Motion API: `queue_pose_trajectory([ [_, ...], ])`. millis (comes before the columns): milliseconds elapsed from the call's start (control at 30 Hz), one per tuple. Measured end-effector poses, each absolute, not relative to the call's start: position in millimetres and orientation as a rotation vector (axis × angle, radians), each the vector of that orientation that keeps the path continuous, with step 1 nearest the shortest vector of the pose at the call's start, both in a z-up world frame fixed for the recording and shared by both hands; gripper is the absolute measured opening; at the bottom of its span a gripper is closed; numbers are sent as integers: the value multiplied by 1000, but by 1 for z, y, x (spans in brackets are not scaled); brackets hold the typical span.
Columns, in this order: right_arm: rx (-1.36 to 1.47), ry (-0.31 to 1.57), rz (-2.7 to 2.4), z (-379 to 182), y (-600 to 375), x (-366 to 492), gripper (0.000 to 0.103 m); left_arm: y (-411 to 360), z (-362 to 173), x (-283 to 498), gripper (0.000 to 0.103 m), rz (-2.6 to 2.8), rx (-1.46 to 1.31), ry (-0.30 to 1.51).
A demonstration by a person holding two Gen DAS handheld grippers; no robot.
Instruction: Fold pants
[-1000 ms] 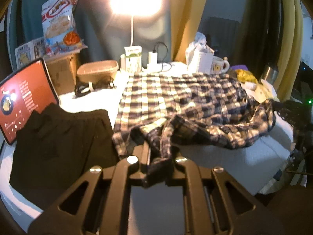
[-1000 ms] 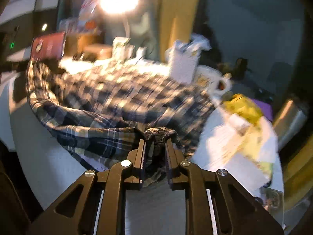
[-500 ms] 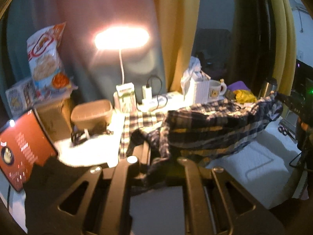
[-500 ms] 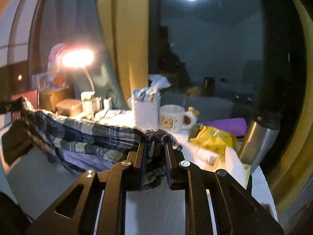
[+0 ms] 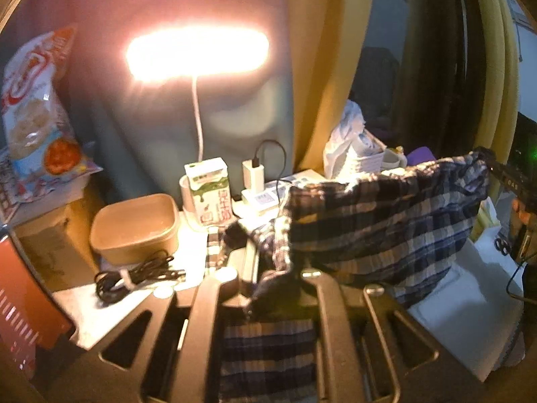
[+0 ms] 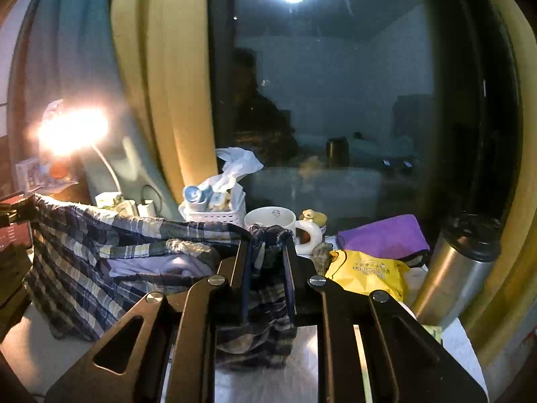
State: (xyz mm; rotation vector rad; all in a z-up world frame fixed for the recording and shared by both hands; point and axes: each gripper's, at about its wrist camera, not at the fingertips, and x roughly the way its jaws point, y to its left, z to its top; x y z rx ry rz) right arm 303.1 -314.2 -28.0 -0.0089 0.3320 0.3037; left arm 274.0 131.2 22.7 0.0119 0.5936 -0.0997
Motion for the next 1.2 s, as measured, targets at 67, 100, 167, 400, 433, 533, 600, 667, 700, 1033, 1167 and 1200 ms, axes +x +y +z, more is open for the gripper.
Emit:
queue_pose_trajectory([
  [67, 2, 356, 286, -33, -312, 318, 18, 136, 17, 292, 9, -110, -7, 603],
  [100, 3, 366, 277, -34, -310, 324, 18, 139, 14, 302, 9, -118, -20, 608],
  [167, 12, 390, 262, -40, -309, 338, 18, 143, 6, 320, 11, -124, -31, 620],
  [400, 11, 506, 220, -72, -292, 396, 18, 170, -27, 386, 19, -79, -115, 721],
  [433, 11, 520, 214, -76, -291, 401, 18, 176, -31, 391, 23, -72, -137, 732],
  [533, 19, 581, 211, -91, -285, 421, 18, 198, -41, 396, 35, -6, -210, 738],
  [600, 15, 597, 198, -99, -280, 430, 20, 215, -49, 395, 40, 42, -250, 753],
  [667, -1, 617, 188, -103, -274, 435, 24, 225, -57, 389, 41, 62, -273, 778],
  [700, -12, 628, 183, -104, -272, 437, 27, 227, -60, 384, 41, 58, -274, 793],
  [1033, -47, 616, 166, -90, -269, 406, 69, 199, -105, 305, 44, 27, -233, 973],
  [1167, -46, 618, 189, -86, -270, 382, 73, 191, -112, 283, 44, 28, -227, 999],
  [1200, -47, 619, 201, -86, -270, 375, 75, 192, -115, 284, 44, 40, -223, 1011],
])
